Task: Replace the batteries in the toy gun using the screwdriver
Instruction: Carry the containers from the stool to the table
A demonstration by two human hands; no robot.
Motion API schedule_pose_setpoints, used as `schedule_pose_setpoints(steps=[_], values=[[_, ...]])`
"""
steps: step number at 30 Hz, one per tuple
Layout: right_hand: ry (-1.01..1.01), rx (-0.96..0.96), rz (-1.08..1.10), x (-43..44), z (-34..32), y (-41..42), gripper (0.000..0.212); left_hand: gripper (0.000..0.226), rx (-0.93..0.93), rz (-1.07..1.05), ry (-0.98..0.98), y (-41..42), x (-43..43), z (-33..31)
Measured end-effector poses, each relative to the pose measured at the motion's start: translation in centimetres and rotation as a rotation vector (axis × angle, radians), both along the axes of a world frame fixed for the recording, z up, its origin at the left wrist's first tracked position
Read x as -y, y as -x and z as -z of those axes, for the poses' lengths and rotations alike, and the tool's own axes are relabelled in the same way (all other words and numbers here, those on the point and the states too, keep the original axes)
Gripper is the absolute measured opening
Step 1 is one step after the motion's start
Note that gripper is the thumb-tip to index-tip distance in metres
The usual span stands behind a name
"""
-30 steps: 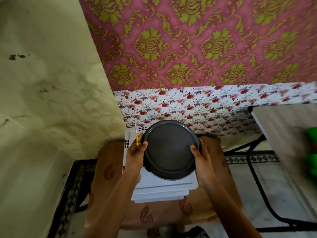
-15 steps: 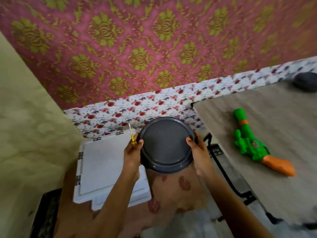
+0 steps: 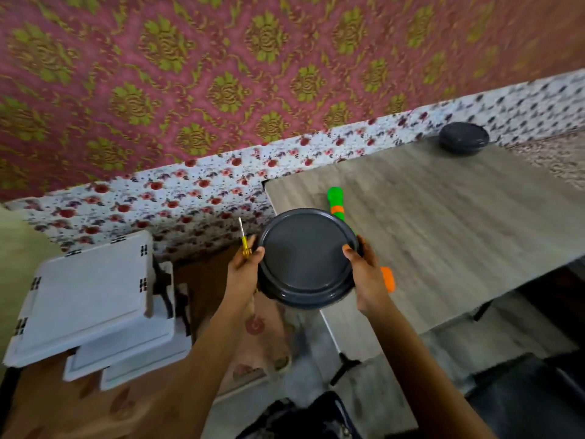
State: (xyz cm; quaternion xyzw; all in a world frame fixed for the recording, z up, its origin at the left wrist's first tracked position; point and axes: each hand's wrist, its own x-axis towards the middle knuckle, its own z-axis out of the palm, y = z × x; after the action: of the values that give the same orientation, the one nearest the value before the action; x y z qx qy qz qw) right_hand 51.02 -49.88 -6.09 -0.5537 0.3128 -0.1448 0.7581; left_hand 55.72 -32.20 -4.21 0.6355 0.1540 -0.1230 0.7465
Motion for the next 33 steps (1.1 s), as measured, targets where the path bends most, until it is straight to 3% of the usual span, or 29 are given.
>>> schedule_pose_setpoints(steps=[16, 20, 33], values=[[-0.025, -0.083, 0.033, 8.0, 0.5, -5.0, 0.036, 0.040, -0.009, 0.083, -0.045, -7.0, 8.5, 2.2], [0.060, -0.124, 0.022, 9.1, 0.7, -6.8, 0.037, 0.041, -0.005, 0.081, -0.045, -8.5, 9.4, 2.3], [0.042, -0.149, -0.177, 15.1, 3.0, -12.3, 0.040, 0.042, -0.021, -0.095, -0.061, -9.7, 13.9, 3.3]])
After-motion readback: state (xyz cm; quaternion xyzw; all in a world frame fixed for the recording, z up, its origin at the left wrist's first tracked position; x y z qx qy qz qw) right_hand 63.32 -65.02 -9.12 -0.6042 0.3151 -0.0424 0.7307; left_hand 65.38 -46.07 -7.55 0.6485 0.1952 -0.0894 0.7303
